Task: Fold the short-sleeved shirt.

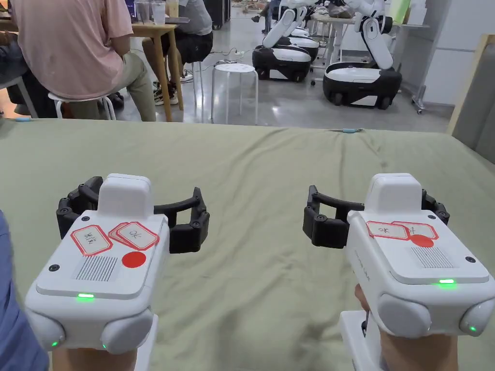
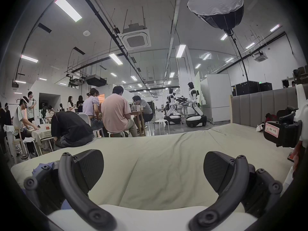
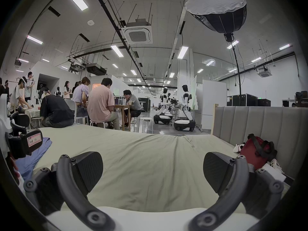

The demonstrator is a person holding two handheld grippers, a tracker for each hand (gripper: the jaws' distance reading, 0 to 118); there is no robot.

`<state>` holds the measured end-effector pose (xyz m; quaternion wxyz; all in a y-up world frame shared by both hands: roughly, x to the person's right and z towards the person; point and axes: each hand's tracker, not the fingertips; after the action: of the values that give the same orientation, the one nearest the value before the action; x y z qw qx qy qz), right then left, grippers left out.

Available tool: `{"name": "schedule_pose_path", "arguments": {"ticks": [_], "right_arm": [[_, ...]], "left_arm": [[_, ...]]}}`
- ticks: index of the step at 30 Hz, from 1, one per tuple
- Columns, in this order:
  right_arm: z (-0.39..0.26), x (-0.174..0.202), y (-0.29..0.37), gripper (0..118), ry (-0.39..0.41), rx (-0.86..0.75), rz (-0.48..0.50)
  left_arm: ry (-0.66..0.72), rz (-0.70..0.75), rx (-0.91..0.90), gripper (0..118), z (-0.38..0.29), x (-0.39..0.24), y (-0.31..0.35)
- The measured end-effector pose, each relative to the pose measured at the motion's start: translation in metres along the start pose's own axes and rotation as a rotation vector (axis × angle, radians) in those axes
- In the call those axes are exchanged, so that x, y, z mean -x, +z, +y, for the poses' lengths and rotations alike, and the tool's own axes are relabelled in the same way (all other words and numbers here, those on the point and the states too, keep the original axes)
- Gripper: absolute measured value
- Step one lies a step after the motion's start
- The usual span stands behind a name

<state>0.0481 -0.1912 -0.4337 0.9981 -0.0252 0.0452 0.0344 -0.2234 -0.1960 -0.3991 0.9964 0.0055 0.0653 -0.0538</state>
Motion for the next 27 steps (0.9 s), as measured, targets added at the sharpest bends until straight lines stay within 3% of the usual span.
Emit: {"name": "schedule_pose_path", "arguments": {"ticks": [27], "right_arm": [[-0.0009, -0.0018, -0.0011, 118, -0.012, 0.007, -0.021]], "left_arm": [[-0.003, 0.002, -0.003, 118, -0.0007, -0.0002, 0.0001]]}}
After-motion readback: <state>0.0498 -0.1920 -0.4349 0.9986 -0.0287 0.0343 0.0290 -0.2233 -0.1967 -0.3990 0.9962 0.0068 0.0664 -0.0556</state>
